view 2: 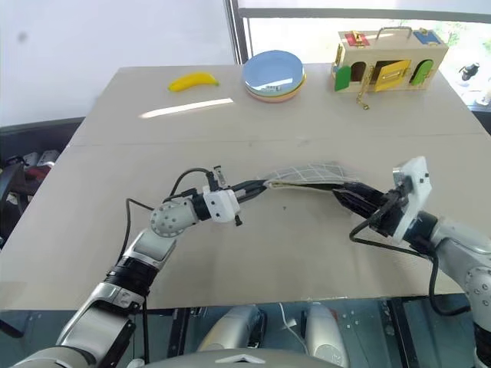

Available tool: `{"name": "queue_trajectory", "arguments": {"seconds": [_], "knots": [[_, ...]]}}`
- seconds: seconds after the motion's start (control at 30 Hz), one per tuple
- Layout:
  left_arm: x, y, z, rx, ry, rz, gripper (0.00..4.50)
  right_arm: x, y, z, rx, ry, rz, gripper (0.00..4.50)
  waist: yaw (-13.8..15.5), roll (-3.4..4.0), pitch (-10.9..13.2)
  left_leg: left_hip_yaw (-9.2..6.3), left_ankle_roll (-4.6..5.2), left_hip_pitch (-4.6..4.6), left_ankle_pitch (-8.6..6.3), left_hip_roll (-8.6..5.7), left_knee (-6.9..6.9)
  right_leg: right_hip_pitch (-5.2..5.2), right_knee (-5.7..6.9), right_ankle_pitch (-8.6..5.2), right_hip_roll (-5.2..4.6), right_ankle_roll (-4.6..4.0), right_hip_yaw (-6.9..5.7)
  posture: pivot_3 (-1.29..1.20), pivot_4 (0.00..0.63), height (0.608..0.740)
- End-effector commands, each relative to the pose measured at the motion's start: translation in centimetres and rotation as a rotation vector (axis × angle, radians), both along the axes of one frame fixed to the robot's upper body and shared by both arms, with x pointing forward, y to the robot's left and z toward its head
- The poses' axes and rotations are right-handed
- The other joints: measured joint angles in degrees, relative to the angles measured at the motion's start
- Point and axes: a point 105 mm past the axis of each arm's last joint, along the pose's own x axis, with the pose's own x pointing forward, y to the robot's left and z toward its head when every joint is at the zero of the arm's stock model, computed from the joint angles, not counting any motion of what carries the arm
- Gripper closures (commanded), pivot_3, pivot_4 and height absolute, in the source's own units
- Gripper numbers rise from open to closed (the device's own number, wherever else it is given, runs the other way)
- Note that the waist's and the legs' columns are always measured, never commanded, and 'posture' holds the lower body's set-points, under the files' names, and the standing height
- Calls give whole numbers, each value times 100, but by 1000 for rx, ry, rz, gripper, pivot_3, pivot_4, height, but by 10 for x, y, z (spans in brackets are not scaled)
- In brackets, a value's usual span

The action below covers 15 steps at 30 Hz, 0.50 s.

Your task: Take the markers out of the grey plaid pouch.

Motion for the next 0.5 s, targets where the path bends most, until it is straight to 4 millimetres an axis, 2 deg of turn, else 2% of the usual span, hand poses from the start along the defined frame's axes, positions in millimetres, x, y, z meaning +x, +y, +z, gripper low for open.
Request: {"name": "queue_trajectory", "arguments": {"seconds": [0.03, 0.07, 0.23, 0.4, 0.5], "knots": [[-4, -7, 19, -51, -52, -32, 4500, 5, 15, -1, 7, -10, 17, 4099, 4, 0, 0, -1, 0, 0, 0, 0, 0, 0, 1, 0, 0, 0, 0, 0, 150, 740], [-4, -9, 20, -57, -52, -35, 4500, 7, 17, -6, 1, 0, 15, 4469, 5, 0, 0, -3, 0, -1, 0, 0, 0, 0, 1, 0, 0, 0, -3, 0, 150, 740], [-6, -11, 22, -58, -55, -39, 4500, 17, 18, -28, -25, 47, -4, 4469, 13, -2, 0, -2, 0, -5, 0, -2, 5, -1, -1, 0, -2, 0, -4, 0, 150, 740], [-10, -15, 26, -72, -59, -52, 4500, 42, 10, -30, -16, 32, -115, 4469, -5, -2, 0, -2, -1, -3, 0, -1, 7, -1, 2, 0, 1, 0, -3, 0, 150, 740], [-13, -17, 25, -76, -47, -59, 4500, 49, 10, -28, 29, 27, -142, 4469, -3, -2, 0, -2, -1, -2, 0, -1, 7, -2, 3, 0, 1, 0, -1, 0, 150, 740]]}}
